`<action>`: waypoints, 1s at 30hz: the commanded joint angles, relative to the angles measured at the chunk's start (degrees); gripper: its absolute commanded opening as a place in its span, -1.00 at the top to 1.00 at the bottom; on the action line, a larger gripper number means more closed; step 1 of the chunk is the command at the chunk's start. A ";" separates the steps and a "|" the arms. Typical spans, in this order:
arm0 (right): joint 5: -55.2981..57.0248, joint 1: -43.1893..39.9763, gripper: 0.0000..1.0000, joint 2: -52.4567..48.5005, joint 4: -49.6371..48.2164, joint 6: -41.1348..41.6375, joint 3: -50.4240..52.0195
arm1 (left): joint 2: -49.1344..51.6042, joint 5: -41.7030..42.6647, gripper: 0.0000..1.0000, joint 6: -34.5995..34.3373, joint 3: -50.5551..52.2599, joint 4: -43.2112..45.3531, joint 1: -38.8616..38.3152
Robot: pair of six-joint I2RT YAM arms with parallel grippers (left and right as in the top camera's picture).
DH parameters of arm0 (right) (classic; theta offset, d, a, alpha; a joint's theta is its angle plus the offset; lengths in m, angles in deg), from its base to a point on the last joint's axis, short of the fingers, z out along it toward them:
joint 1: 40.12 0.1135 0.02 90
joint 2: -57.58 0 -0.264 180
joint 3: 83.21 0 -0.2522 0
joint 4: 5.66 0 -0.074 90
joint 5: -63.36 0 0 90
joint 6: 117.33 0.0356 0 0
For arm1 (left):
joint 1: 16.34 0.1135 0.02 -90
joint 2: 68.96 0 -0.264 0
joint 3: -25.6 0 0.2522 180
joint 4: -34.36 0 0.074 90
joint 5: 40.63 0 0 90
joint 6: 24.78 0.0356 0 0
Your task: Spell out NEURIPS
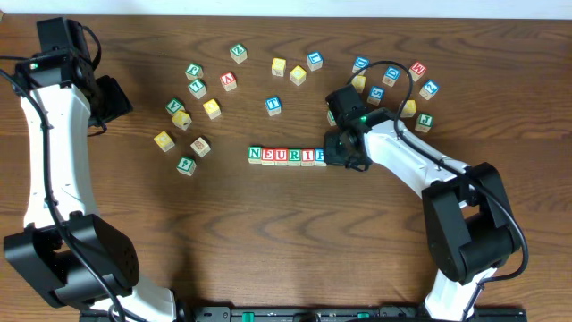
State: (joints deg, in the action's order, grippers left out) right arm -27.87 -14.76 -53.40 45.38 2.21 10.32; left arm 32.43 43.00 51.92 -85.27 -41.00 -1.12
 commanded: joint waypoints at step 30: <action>0.20 0.61 0.77 -1.55 -3.23 -1.38 -0.57 | 0.22 -0.74 -0.44 0.09 -0.63 -0.31 0.13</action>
State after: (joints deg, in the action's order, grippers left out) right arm -27.72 -14.58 -54.38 42.54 1.75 10.32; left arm 32.43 42.98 51.92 -85.27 -41.00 -1.12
